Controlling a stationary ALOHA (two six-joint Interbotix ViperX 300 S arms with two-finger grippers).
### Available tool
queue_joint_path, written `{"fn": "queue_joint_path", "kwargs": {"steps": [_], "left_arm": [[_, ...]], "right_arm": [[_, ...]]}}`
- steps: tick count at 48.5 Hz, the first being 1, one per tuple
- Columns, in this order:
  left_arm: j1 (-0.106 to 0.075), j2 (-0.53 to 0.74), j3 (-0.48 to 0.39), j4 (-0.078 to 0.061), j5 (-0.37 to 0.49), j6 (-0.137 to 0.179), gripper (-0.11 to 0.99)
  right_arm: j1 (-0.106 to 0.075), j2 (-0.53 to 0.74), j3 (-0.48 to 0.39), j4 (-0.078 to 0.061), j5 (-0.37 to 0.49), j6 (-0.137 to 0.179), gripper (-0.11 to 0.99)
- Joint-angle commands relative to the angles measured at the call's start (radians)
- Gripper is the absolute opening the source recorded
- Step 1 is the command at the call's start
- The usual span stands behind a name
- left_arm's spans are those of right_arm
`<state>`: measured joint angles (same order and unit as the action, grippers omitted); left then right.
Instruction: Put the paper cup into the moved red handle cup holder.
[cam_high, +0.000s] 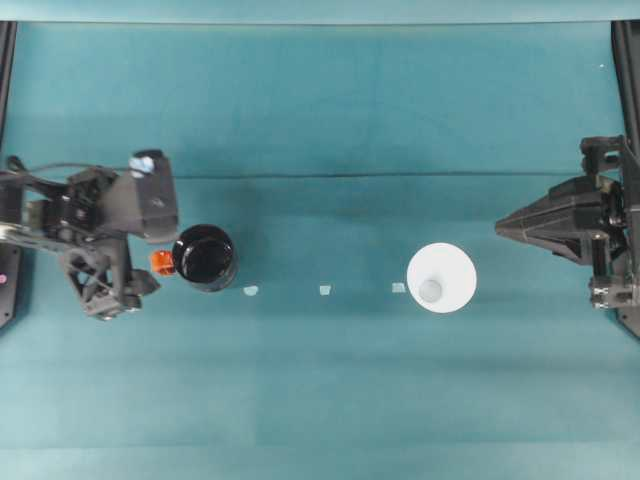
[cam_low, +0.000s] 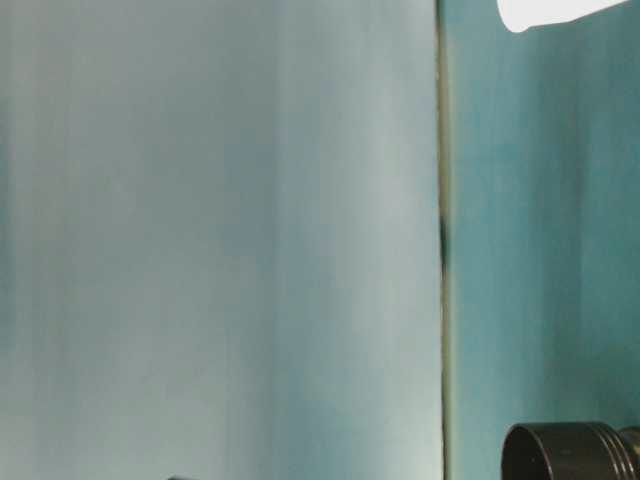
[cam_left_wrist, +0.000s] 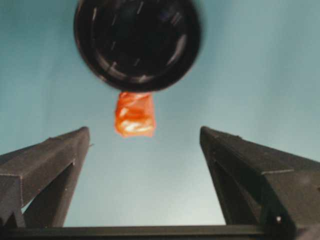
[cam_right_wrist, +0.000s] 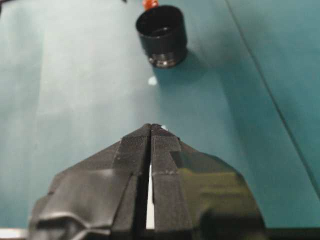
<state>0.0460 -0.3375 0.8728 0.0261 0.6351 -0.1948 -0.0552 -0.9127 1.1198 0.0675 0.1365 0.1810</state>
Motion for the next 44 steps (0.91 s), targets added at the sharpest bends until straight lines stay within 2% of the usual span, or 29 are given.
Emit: {"fn": "queue_joint_path", "kwargs": {"steps": [1, 7, 21, 44], "left_arm": [[0.003, 0.023, -0.011, 0.003, -0.034, 0.006, 0.98], [0.012, 0.061, -0.008, 0.003, -0.055, 0.009, 0.98], [0.018, 0.147, 0.006, 0.003, -0.11, 0.021, 0.98], [0.028, 0.149, 0.008, 0.003, -0.121, 0.02, 0.98]], "right_arm": [[-0.008, 0.005, -0.02, 0.003, -0.003, 0.009, -0.1], [-0.008, 0.005, -0.02, 0.003, -0.003, 0.009, -0.1], [-0.008, 0.003, -0.011, 0.003, -0.003, 0.009, -0.1], [-0.009, 0.002, -0.006, 0.003, -0.003, 0.009, -0.1]]}}
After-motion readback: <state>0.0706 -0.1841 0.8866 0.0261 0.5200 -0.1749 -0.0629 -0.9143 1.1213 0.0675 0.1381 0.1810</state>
